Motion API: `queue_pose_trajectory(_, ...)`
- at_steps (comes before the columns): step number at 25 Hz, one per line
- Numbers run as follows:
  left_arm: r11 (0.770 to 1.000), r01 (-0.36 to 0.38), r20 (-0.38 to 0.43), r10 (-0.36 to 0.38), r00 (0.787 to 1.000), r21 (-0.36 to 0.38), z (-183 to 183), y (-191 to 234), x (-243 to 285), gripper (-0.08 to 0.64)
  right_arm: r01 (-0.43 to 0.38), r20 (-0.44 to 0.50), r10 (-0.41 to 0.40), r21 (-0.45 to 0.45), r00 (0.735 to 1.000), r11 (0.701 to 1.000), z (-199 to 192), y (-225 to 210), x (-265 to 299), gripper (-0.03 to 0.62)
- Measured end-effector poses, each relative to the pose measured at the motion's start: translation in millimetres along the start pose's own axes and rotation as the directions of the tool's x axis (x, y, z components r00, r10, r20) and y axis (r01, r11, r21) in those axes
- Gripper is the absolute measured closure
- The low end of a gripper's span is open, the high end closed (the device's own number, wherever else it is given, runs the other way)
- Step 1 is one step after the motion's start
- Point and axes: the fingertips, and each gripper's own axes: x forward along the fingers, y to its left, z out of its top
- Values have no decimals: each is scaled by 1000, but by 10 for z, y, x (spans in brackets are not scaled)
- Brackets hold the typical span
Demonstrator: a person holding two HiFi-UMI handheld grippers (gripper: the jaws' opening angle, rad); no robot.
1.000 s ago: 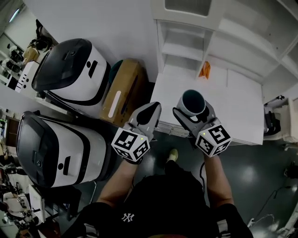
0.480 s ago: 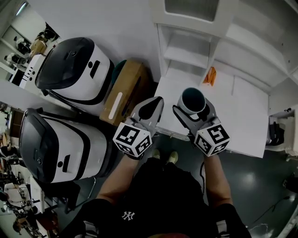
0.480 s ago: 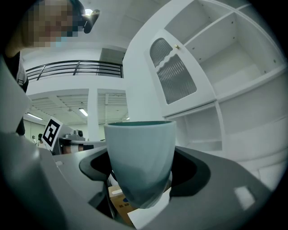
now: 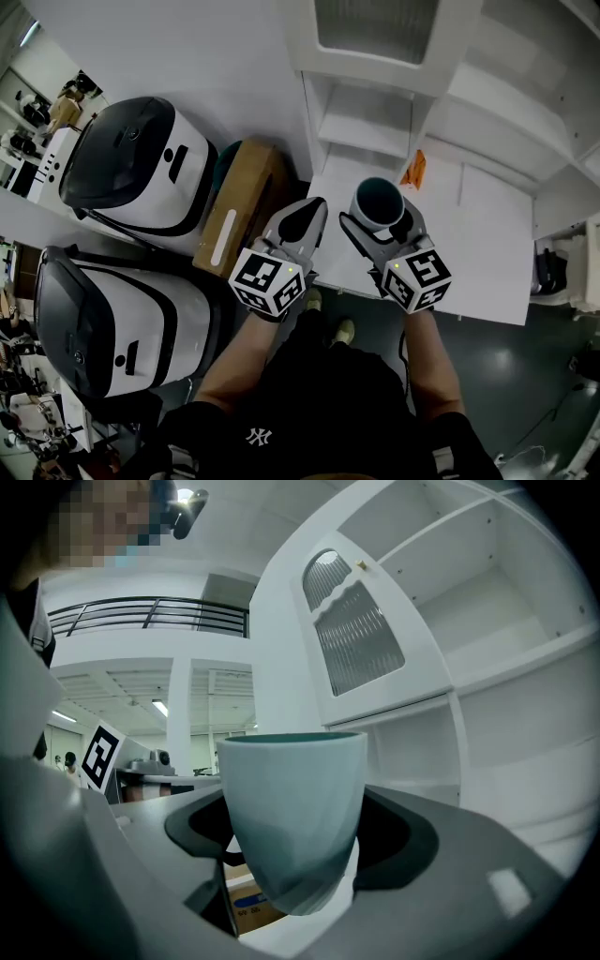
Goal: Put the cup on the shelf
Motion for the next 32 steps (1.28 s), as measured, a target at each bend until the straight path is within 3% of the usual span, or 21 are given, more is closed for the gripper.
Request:
queue_pose_trajectory(19, 994, 108, -28, -108, 994, -2, 20, 1182, 981, 560, 166, 6, -167, 31, 986, 986, 10, -980, 1437, 201)
queue_pose_trajectory(32, 989, 149, -45, -150, 988, -22, -55, 1642, 1284, 560, 281, 14, -282, 31, 959, 959, -32, -1619, 2188, 199)
